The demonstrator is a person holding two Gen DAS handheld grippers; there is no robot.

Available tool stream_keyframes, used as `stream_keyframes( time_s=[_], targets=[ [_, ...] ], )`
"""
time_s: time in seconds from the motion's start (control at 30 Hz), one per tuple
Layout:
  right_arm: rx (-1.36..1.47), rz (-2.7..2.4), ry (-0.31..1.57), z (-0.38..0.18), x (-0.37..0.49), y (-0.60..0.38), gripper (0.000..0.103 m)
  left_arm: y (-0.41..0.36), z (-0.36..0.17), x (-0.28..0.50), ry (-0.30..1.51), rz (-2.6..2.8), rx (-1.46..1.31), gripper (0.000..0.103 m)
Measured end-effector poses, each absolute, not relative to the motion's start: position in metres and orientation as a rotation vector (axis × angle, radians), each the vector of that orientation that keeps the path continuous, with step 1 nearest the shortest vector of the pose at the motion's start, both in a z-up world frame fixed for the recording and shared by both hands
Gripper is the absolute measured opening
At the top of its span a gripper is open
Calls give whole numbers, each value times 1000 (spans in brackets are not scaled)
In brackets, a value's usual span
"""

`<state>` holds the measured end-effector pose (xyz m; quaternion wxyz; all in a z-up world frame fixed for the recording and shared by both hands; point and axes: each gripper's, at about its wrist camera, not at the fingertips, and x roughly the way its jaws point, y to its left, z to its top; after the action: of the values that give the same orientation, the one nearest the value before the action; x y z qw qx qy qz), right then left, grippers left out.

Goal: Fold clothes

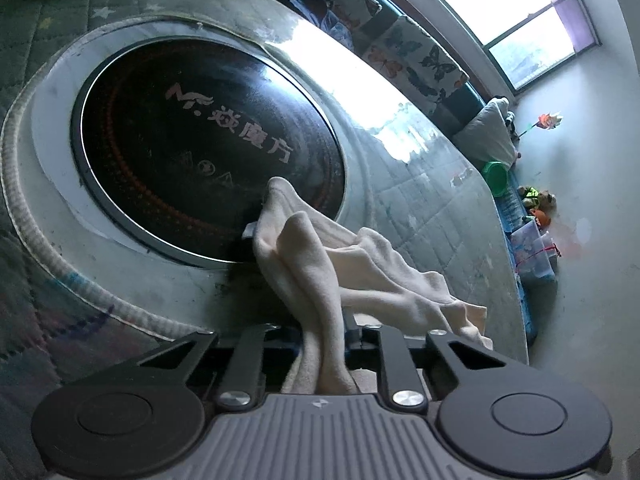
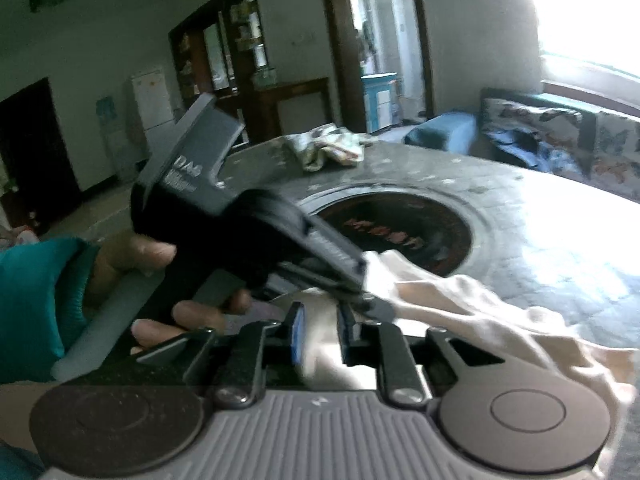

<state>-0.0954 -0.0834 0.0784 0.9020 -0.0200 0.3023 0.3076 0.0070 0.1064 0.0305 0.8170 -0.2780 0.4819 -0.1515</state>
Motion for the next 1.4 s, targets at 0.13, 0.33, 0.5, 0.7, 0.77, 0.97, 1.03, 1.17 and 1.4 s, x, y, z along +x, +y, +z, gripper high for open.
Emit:
stream_keyframes(
  time_s=[0.13,0.33,0.5,0.7,0.77,0.97,1.03,1.17,1.4],
  targets=[
    [-22,534,626,79,-95,-113,25,104,31,4,1016,-319,-571,19],
    [43,308,648,69,-92,-178,35,102,32,3,1015,-313,-556,20],
    [107,163,681,50,-85,-221,37,96,34,2,998,-322,-502,23],
    [209,95,715,26,-77,-249,37,92,36,3,1000,-330,-471,26],
    [230,94,723,19,-77,-251,37,91,36,4,1001,-330,-468,26],
    [244,69,702,15,-76,-252,20,88,36,4,1000,-330,-448,26],
    [246,52,700,15,-74,-254,20,89,35,4,999,-332,-446,26],
    [227,32,687,19,-75,-255,24,88,36,4,1001,-329,-437,26],
    [111,120,627,40,-73,-226,25,86,37,3,1000,-327,-435,31]
  ],
)
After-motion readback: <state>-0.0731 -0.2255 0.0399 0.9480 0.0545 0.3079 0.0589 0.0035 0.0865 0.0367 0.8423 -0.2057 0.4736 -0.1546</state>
